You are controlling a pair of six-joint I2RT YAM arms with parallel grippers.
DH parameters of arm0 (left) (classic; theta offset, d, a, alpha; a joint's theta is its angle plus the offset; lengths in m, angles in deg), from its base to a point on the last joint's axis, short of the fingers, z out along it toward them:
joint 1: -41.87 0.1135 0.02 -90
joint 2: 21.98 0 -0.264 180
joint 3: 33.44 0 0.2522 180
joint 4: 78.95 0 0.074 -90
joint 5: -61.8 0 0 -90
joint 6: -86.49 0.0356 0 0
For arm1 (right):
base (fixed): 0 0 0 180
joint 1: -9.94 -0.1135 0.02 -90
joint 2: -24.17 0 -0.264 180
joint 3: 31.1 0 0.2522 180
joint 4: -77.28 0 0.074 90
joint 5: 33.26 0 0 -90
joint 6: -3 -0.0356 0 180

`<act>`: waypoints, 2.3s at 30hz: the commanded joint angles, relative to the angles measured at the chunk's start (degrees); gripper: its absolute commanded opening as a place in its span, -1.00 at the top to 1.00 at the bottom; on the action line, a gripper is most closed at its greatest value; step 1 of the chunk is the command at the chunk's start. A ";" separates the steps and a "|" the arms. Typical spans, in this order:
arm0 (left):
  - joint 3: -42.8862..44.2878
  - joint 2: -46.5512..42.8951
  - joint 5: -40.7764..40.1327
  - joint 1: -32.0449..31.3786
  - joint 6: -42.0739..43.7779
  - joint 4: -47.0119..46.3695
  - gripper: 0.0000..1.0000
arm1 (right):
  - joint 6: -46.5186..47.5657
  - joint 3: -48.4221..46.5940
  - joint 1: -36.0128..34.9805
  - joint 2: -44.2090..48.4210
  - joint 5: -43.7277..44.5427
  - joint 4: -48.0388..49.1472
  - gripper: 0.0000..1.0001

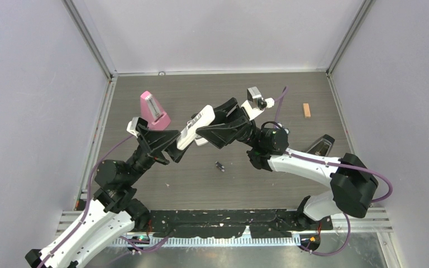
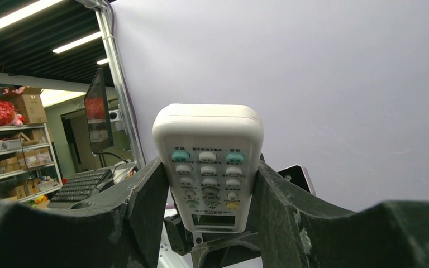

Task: Load the batteries into the remote control
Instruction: Adjust the remote control.

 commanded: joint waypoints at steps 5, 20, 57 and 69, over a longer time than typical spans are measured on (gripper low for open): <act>2.66 0.77 -2.36 -0.44 -0.09 -5.03 -0.08 | 3.65 2.33 -2.04 -0.11 -2.81 8.27 0.16; 0.13 -1.56 -3.87 -0.40 4.09 -2.61 1.00 | 0.83 6.03 -2.39 1.04 -1.46 8.28 -0.53; 19.24 -0.98 14.61 -0.38 48.81 37.09 1.00 | 9.36 -2.62 -2.09 31.96 7.04 -85.97 -0.94; 17.78 -0.79 17.28 -0.42 44.22 30.09 1.00 | -1.12 0.32 -2.19 30.98 -0.54 -70.80 -0.79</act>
